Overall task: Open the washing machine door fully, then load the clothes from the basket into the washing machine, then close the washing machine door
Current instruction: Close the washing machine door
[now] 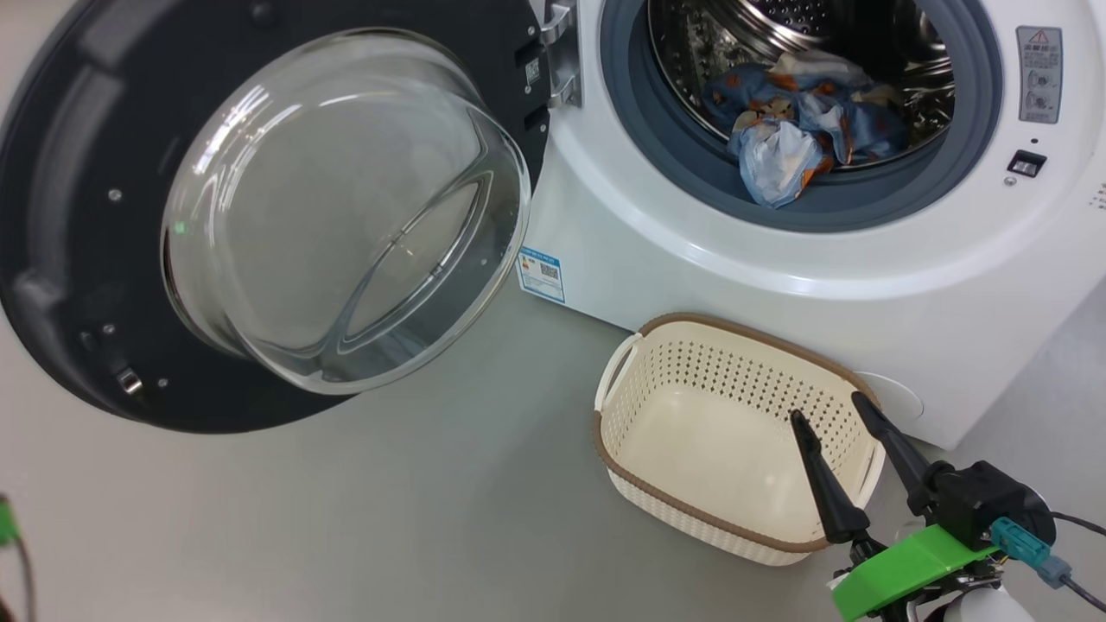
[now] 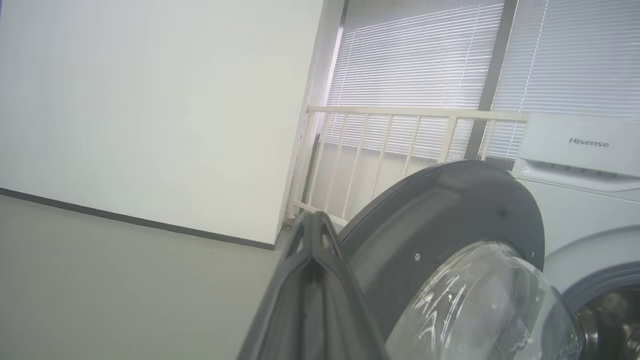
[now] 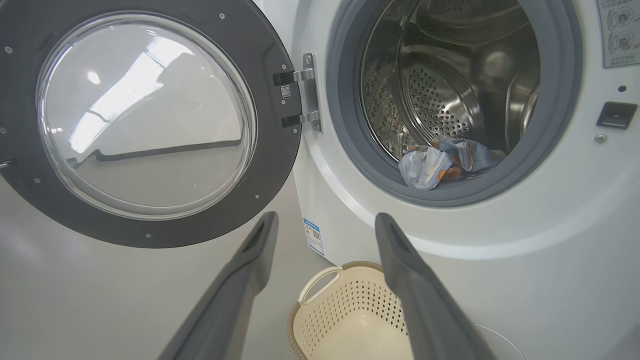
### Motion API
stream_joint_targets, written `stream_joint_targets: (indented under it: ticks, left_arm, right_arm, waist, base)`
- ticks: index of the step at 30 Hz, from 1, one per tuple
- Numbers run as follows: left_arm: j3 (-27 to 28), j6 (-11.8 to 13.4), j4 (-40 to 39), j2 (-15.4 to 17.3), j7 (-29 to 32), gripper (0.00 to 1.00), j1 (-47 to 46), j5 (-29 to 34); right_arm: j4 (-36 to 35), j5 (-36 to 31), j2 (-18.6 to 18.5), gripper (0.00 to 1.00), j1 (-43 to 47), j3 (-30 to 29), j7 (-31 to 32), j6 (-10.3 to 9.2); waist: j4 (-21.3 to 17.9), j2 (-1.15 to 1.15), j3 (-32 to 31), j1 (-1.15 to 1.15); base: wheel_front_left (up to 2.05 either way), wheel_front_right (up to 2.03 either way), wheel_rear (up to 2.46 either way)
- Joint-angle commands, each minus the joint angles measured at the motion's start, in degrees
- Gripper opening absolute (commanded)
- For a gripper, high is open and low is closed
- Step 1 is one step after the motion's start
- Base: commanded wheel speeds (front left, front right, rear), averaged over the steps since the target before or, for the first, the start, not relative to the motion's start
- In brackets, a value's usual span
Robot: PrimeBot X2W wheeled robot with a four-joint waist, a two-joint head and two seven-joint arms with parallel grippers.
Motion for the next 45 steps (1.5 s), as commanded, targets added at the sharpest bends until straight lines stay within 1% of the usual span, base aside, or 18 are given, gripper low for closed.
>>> stream_joint_targets:
  ticks: [1,3,6,9,10,12,14,15,18,24,28,31,35,45]
  left_arm:
    - [1.22,-0.17,0.36,4.72,0.21,0.0,-4.09,-3.35]
    - [1.01,-0.18,2.82,7.88,1.48,0.0,-7.74,-9.76]
    - [0.34,-0.18,6.61,13.01,4.39,0.0,-12.43,-17.32]
    - [-0.71,-0.19,11.1,17.5,9.09,0.0,-16.67,-25.12]
    - [-0.71,-0.19,11.1,17.5,9.09,0.0,-16.67,-25.12]
    - [-1.48,-0.19,14.24,19.7,13.33,0.0,-19.39,-30.77]
    - [-2.28,-0.19,17.46,22.27,16.61,0.0,-21.48,-34.11]
    - [-2.8,-0.19,18.87,22.93,18.62,0.0,-22.34,-36.03]
    - [-4.8,-0.19,22.5,25.39,23.71,0.0,-24.32,-39.13]
    - [-7.48,-0.19,28.88,27.26,35.08,0.0,-27.39,-45.43]
    - [-8.17,-0.19,31.02,27.89,39.9,0.0,-28.46,-48.19]
    - [-8.54,-0.19,31.29,28.19,41.43,0.0,-28.56,-49.24]
    - [-9.72,-0.19,31.04,27.66,43.37,0.0,-28.54,-50.33]
    - [-11.57,-0.2,29.69,27.62,47.6,0.0,-27.83,-52.33]
  right_arm:
    - [-1.7,-0.6,-0.58,1.0,-0.12,0.54,-0.46,0.42]
    - [-1.92,-0.74,-0.77,1.0,-0.32,0.5,-0.46,0.42]
    - [-2.08,-0.85,-1.12,1.0,-0.8,0.61,-0.46,0.42]
    - [-2.16,-0.93,-1.39,1.0,-1.33,0.72,-0.46,0.42]
    - [-2.16,-0.93,-1.39,1.0,-1.33,0.72,-0.46,0.42]
    - [-2.19,-0.98,-1.52,1.0,-1.6,0.7,-0.46,0.42]
    - [-2.24,-1.04,-1.69,1.0,-1.89,0.68,-0.46,0.42]
    - [-2.28,-1.04,-1.8,1.0,-2.0,0.67,-0.46,0.42]
    - [-2.41,-1.08,-2.16,1.0,-2.25,0.57,-0.46,0.42]
    - [-2.55,-1.24,-3.13,1.0,-2.45,0.54,-0.46,0.42]
    - [-2.86,-1.28,-3.95,1.0,-2.66,0.58,-0.46,0.42]
    - [-3.0,-1.34,-4.39,1.0,-2.73,0.63,-0.46,0.42]
    - [-2.99,-1.43,-4.78,1.0,-2.97,0.7,-0.46,0.42]
    - [-2.79,-1.56,-4.63,1.0,-3.48,0.86,-0.46,0.42]
  waist:
    - [-0.16,0.0,0.75,0.0]
    - [-0.5,0.0,1.6,0.0]
    - [-0.98,0.0,2.67,0.0]
    - [-1.37,0.0,3.64,0.0]
    - [-1.37,0.0,3.64,0.0]
    - [-1.5,0.0,4.14,0.0]
    - [-1.6,0.0,4.68,0.0]
    - [-1.64,0.0,4.99,0.0]
    - [-1.7,0.0,5.71,0.0]
    - [-1.84,0.0,7.15,0.0]
    - [-2.03,0.0,8.06,0.0]
    - [-2.12,0.0,8.58,0.0]
    - [-2.22,0.0,9.12,0.0]
    - [-2.52,0.0,9.07,0.0]
  base:
    - [0.0,0.0,0.0]
    - [0.0,0.0,0.0]
    - [0.0,0.0,0.0]
    - [0.0,0.0,0.0]
    - [0.0,0.0,0.0]
    - [0.0,0.0,0.0]
    - [0.0,0.0,0.0]
    - [0.0,0.0,0.0]
    - [0.0,0.0,0.0]
    - [0.0,0.0,0.0]
    - [0.0,0.0,0.0]
    - [0.0,0.0,0.0]
    - [0.0,0.0,0.0]
    - [0.0,0.0,0.0]
